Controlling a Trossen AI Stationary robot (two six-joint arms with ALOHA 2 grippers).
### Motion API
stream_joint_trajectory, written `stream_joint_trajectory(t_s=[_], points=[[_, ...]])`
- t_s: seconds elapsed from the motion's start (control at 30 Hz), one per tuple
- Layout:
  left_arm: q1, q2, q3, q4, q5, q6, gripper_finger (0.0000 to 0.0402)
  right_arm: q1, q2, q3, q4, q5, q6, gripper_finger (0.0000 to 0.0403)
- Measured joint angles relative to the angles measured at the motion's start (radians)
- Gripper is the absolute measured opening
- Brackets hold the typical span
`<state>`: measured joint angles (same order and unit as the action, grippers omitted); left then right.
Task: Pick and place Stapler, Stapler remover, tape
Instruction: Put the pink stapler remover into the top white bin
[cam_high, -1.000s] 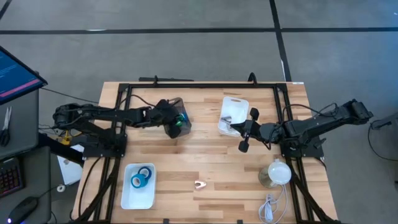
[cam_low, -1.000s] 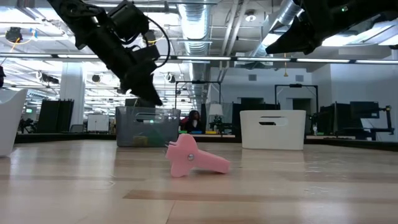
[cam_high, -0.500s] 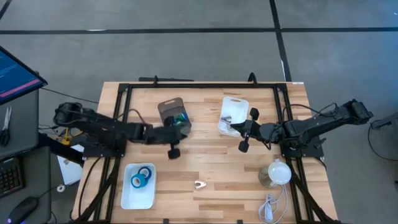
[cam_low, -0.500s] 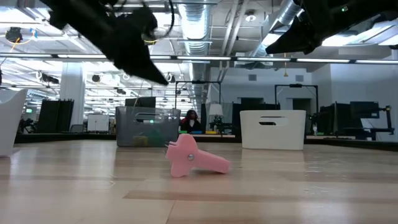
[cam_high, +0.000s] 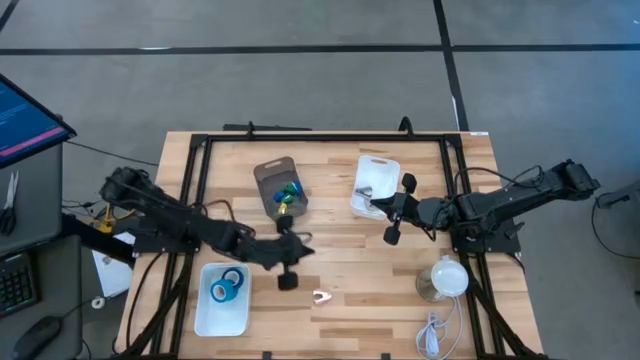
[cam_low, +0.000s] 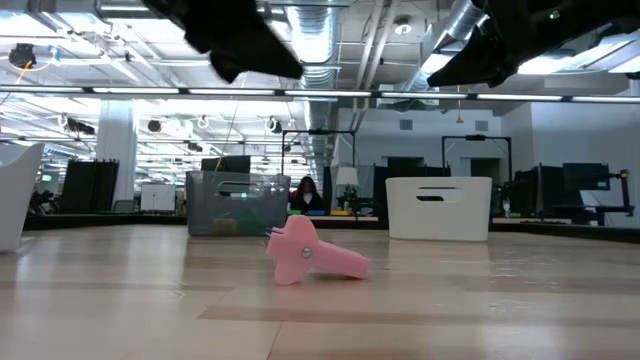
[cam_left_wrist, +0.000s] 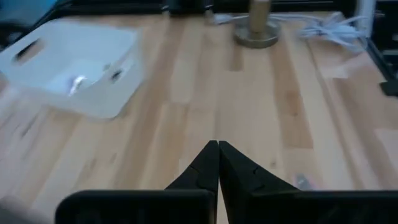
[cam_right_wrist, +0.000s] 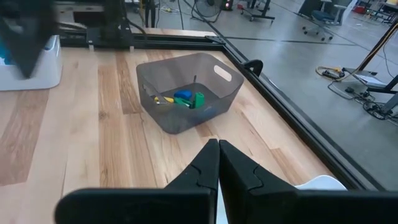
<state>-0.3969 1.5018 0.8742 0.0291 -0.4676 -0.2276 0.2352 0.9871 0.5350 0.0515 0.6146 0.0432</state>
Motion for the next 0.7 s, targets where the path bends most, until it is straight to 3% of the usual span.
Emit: stream_joint_trajectory(t_s=[0.2, 0.43, 0.7], points=[[-0.022, 0.156, 0.133, -0.021, 0.067, 0.126, 0.0001, 0.0, 0.0, 0.0, -0.006, 0.0, 0.002, 0.0], [0.002, 0.21, 0.146, -0.084, 0.111, 0.094, 0.0008, 0.0, 0.0, 0.0, -0.013, 0.0, 0.002, 0.0], [0.016, 0.223, 0.144, -0.092, 0.288, 0.031, 0.007, 0.0, 0.0, 0.0, -0.014, 0.0, 0.002, 0.0]])
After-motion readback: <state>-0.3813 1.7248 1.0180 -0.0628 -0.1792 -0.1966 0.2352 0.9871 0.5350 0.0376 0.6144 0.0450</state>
